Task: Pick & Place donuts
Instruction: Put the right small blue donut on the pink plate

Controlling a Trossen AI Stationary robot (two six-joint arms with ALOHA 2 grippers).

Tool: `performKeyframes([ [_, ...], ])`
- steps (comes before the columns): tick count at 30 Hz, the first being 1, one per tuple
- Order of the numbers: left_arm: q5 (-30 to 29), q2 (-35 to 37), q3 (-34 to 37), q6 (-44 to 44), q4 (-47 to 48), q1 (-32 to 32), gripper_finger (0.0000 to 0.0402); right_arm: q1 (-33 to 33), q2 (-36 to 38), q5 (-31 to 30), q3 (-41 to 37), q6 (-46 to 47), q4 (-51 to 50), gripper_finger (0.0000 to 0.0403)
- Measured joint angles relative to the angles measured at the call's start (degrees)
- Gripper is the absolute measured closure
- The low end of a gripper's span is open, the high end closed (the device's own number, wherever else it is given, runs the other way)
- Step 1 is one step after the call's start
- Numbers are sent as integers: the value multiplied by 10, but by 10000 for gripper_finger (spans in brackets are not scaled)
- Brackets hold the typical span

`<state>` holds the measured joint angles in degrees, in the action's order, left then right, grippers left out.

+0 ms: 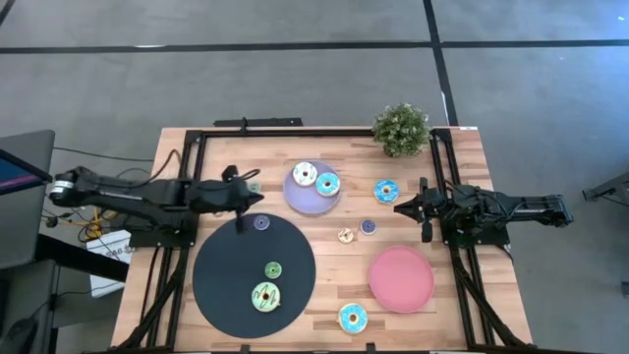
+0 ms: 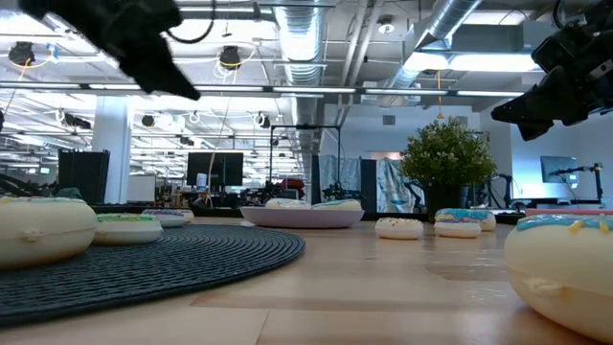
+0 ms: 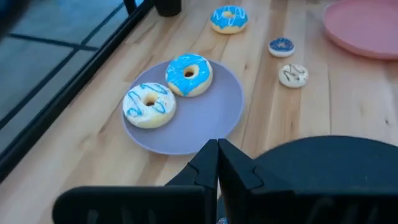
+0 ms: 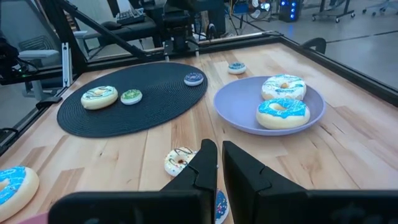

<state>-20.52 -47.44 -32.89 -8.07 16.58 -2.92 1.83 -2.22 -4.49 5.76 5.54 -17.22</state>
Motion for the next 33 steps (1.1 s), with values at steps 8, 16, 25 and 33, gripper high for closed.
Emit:
performKeyframes([
  [8,3,136,120,20,-23,-1,401,-1,0,-6,-4,15,82,387],
  [16,40,195,225,97,-175,0,401,15,-161,-84,22,-39,281,401],
  [25,48,203,239,81,-201,0,401,-5,-494,-164,281,62,48,391],
  [33,49,202,239,54,-188,0,401,-20,-710,-154,525,191,-298,328],
])
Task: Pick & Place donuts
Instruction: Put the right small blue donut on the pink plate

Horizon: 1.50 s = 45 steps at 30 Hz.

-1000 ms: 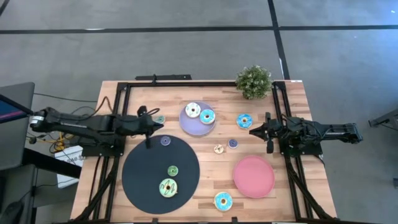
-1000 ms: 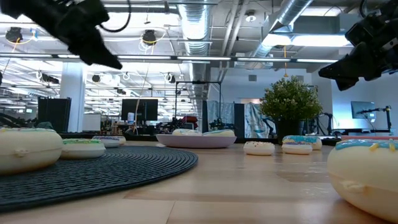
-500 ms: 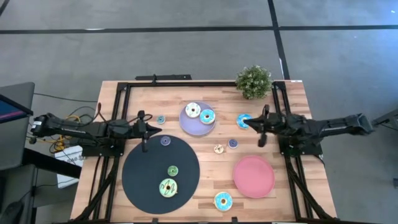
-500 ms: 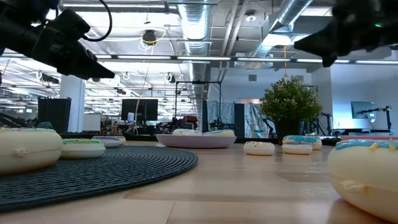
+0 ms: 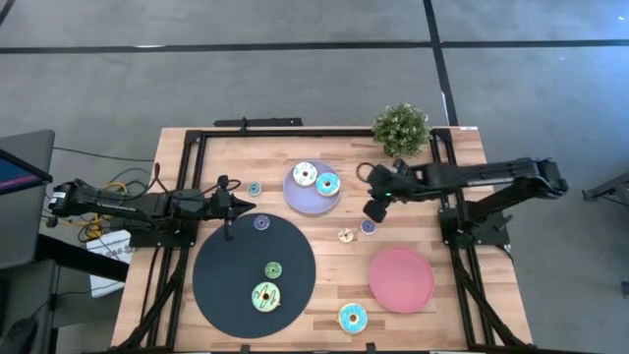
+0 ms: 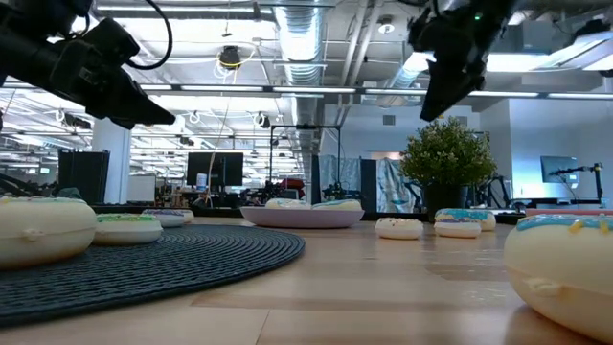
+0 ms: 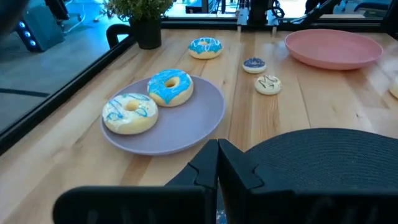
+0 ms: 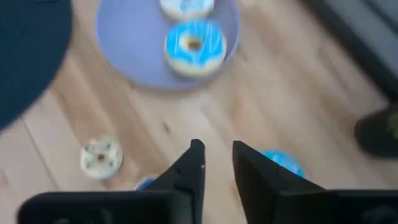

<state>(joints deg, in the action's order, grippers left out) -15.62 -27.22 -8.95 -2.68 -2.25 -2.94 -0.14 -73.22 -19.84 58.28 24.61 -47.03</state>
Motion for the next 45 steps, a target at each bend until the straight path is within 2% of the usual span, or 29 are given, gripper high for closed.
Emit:
performKeyframes([
  [3,2,0,0,-2,3,0,401,0,-42,41,27,30,-44,296],
  [8,3,0,0,-3,4,0,401,4,-93,118,24,72,-59,225],
  [13,3,0,0,-3,4,0,401,27,-151,131,24,116,-55,149],
  [18,3,0,0,-5,11,0,401,47,-200,140,24,160,-45,108],
  [26,3,0,0,-15,19,0,401,57,-253,141,24,171,-32,87],
  [37,16,0,0,-25,21,0,401,36,-265,150,23,144,-13,85],
  [45,19,0,0,-36,29,0,401,14,-264,198,-28,149,36,85],
])
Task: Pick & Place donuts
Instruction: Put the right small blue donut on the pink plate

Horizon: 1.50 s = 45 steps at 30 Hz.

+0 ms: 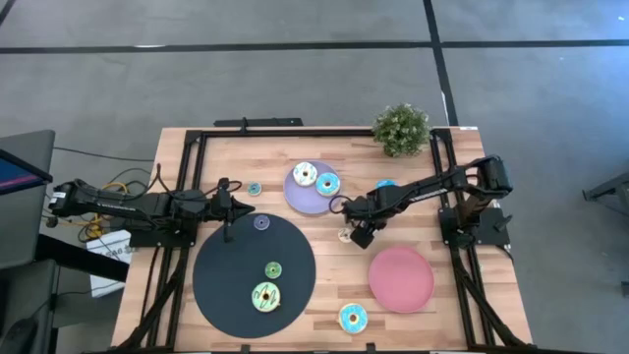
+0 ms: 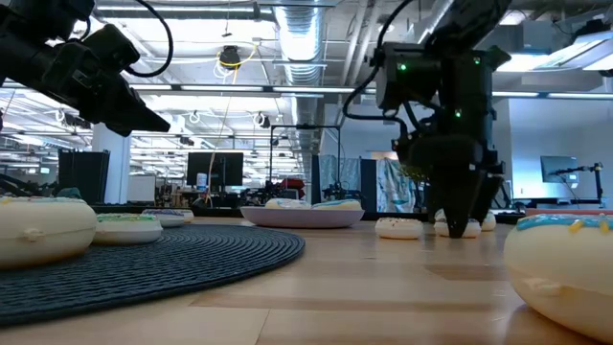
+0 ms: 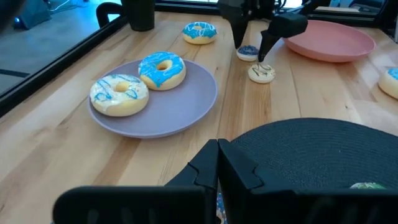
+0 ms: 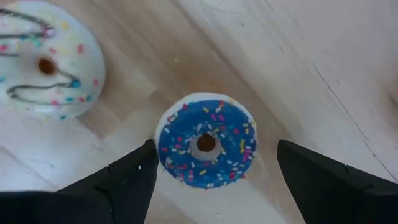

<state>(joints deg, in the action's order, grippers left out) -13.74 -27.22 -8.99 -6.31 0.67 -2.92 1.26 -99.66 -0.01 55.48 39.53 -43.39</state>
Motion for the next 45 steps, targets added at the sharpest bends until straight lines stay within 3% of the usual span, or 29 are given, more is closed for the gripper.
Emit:
performKeyframes([
  [9,0,0,0,-2,0,0,401,1,0,-3,-4,-5,28,88],
  [18,0,0,0,-4,-1,0,401,1,0,-1,-4,-5,28,128],
  [40,6,0,0,-6,-1,0,401,2,0,1,-4,-9,22,130],
  [45,7,0,0,-6,-1,0,401,2,0,1,-4,-10,22,145],
])
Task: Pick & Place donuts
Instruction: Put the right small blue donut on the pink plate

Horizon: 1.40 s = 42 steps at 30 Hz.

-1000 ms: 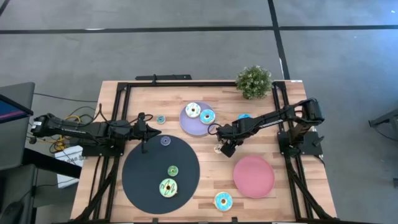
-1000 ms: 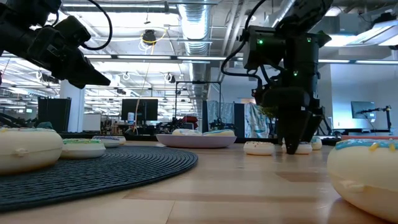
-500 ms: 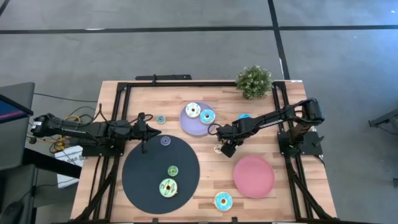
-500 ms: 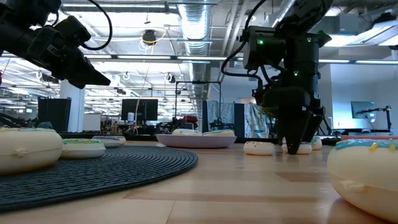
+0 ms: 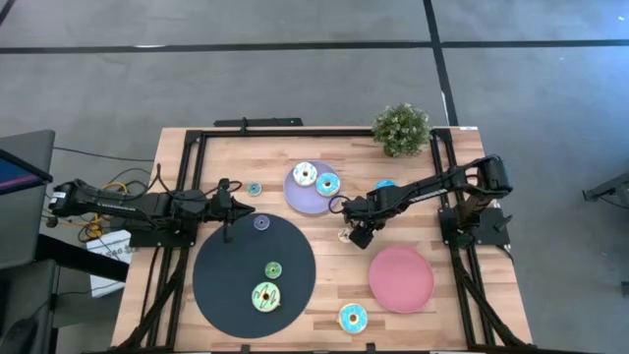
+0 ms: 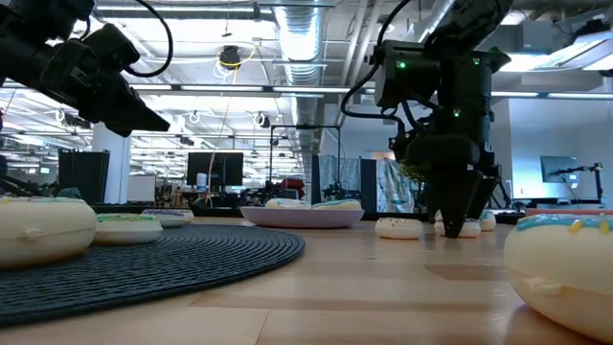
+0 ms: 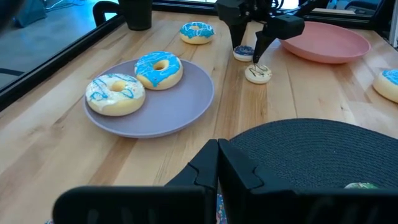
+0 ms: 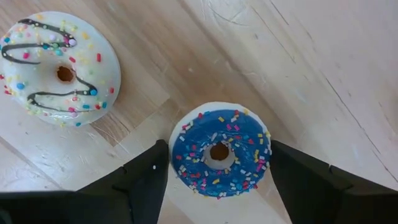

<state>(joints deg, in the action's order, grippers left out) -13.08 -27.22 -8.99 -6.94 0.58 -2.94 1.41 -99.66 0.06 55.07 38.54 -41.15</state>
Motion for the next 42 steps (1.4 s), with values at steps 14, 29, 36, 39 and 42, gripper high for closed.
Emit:
performKeyframes([
  [14,2,0,0,0,0,0,401,1,19,1,0,0,-24,172],
  [29,4,0,0,-3,-1,0,401,175,230,-29,-82,266,-72,172],
  [36,3,0,0,-3,-1,0,401,338,243,-30,-129,540,-42,172],
  [39,3,0,0,-3,-2,0,401,384,227,-29,-129,619,-42,172],
  [42,3,0,0,3,-5,0,401,418,209,-29,-129,679,-45,172],
])
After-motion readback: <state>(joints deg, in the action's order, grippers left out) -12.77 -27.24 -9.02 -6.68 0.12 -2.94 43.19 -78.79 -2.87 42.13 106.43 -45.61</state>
